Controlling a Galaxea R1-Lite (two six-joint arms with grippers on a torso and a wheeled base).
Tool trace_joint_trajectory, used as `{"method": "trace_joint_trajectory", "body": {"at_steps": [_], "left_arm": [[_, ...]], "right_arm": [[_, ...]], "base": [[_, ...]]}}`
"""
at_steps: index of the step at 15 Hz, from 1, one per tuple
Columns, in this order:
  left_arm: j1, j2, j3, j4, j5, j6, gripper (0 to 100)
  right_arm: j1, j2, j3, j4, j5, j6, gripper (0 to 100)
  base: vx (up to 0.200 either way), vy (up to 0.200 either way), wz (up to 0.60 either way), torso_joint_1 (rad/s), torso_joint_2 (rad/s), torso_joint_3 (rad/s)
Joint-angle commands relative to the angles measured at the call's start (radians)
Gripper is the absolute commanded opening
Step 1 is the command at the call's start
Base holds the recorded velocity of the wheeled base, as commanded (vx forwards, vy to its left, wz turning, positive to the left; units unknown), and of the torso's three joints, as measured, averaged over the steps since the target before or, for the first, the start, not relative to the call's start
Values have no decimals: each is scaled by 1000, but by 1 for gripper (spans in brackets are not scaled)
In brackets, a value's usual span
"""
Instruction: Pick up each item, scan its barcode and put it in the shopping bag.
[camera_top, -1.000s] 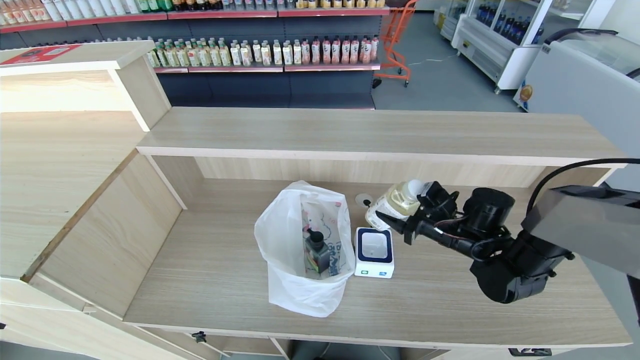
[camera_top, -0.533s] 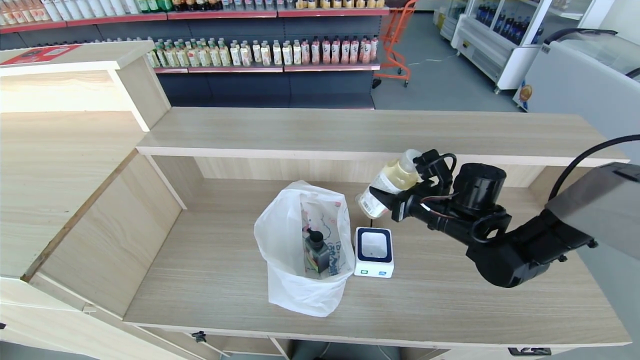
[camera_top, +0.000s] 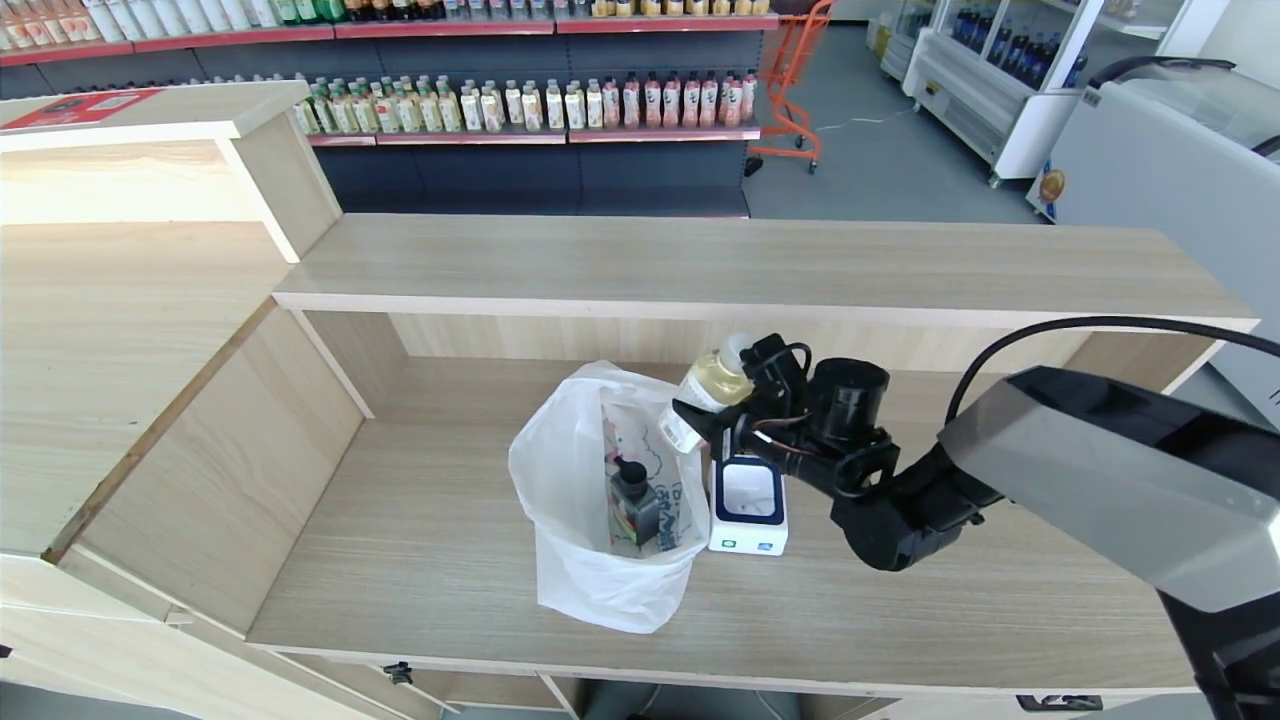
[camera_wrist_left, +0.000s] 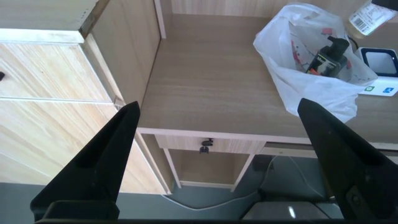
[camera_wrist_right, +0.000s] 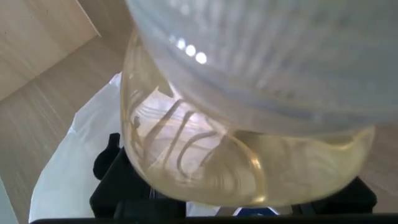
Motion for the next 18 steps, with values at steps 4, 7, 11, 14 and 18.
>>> {"method": "trace_joint_trajectory", "body": {"at_steps": [4, 7, 11, 14, 18], "left_arm": [[0, 2, 0, 0, 0, 0, 100], [0, 2, 0, 0, 0, 0, 100], [0, 2, 0, 0, 0, 0, 100], [0, 2, 0, 0, 0, 0, 100], [0, 2, 0, 0, 0, 0, 100]], "right_arm": [[5, 130, -139, 45, 1, -4, 0], [12, 158, -157, 42, 1, -16, 0], [8, 181, -160, 42, 4, -34, 0], [10, 222, -195, 36, 3, -39, 0], [24, 268, -243, 43, 4, -47, 0]], "base": [[0, 0, 0, 0, 0, 0], [0, 0, 0, 0, 0, 0], [0, 0, 0, 0, 0, 0], [0, 0, 0, 0, 0, 0], [0, 0, 0, 0, 0, 0]]}}
